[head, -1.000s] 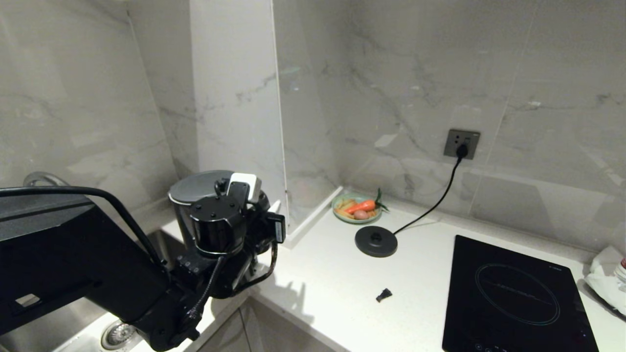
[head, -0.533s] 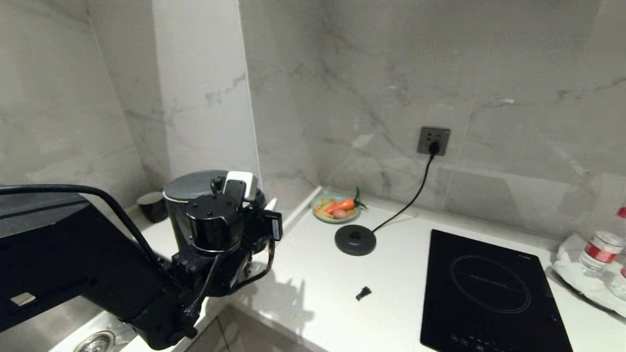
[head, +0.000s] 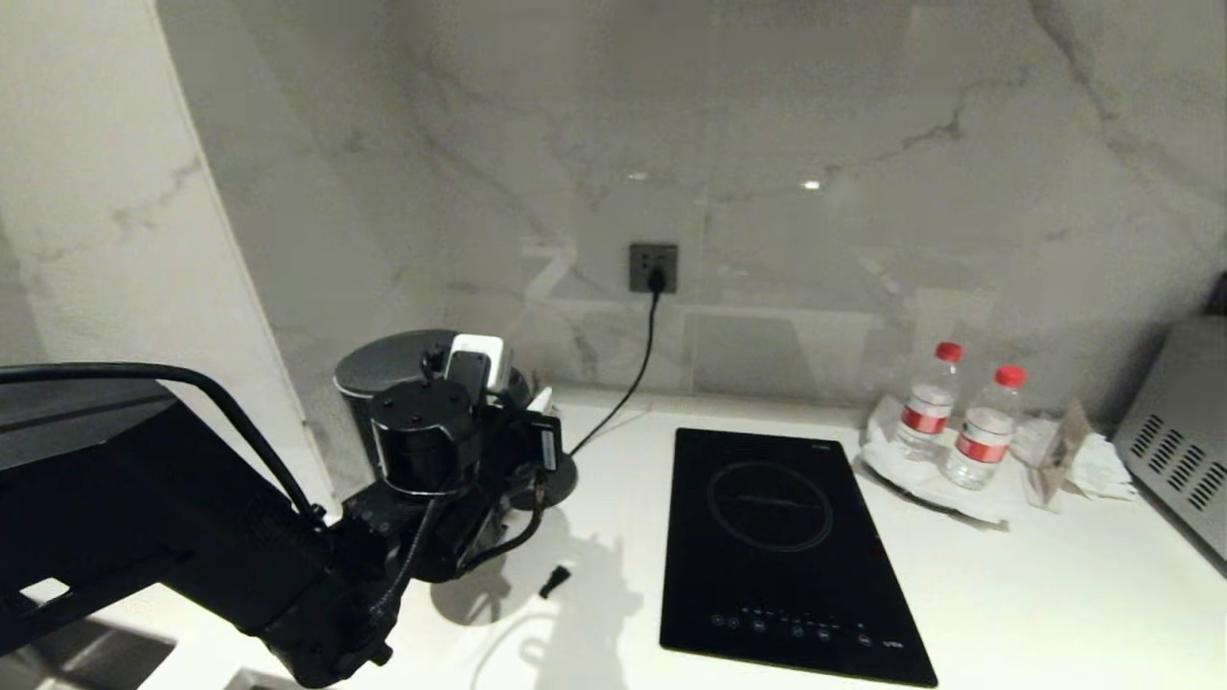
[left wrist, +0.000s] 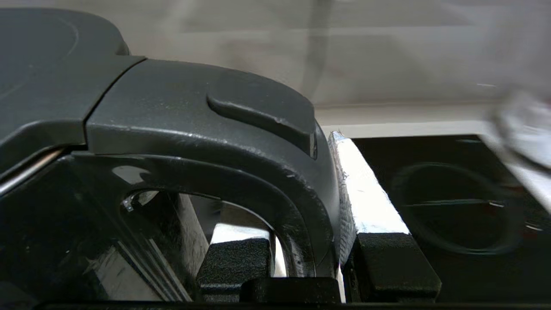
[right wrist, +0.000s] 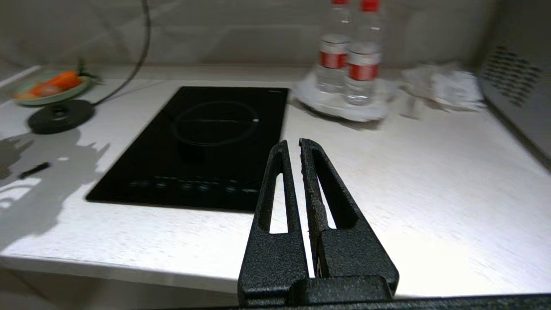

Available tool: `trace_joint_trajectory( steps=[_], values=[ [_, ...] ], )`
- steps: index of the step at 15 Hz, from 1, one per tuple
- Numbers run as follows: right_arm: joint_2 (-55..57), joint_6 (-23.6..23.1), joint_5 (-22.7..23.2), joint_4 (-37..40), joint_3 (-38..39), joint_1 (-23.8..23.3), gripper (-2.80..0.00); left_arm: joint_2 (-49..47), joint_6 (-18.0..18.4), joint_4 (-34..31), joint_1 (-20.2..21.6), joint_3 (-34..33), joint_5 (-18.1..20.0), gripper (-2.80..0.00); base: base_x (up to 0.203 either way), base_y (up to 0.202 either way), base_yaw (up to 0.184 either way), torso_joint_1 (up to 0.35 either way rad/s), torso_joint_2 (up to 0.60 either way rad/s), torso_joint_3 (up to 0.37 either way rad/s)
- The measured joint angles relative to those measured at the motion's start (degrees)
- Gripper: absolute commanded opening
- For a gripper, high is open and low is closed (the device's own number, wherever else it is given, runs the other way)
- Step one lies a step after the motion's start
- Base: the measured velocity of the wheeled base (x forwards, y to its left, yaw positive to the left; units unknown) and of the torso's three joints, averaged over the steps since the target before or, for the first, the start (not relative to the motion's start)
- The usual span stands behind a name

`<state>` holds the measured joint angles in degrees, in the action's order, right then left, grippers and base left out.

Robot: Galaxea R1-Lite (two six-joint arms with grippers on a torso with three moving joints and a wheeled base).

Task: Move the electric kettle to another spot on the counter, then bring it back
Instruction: Place it on the power base

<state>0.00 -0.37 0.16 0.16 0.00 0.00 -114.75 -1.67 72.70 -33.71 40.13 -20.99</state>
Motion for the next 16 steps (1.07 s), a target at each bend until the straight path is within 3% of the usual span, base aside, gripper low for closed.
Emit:
trace_joint_trajectory(
  steps=[10,16],
  values=[
    [0.0,0.0,0.0,0.1,0.0,0.0,-2.8,-0.2,0.3,0.0,-0.8,-0.1,0.2,-2.8,0.0,0.0,-0.018,0.0,0.0,0.001],
    [0.0,0.0,0.0,0.0,0.0,0.0,-2.8,-0.5,1.6,-0.1,-0.8,-0.2,0.1,-2.8,0.166,0.0,0.002,0.007,0.0,-0.002]
  ],
)
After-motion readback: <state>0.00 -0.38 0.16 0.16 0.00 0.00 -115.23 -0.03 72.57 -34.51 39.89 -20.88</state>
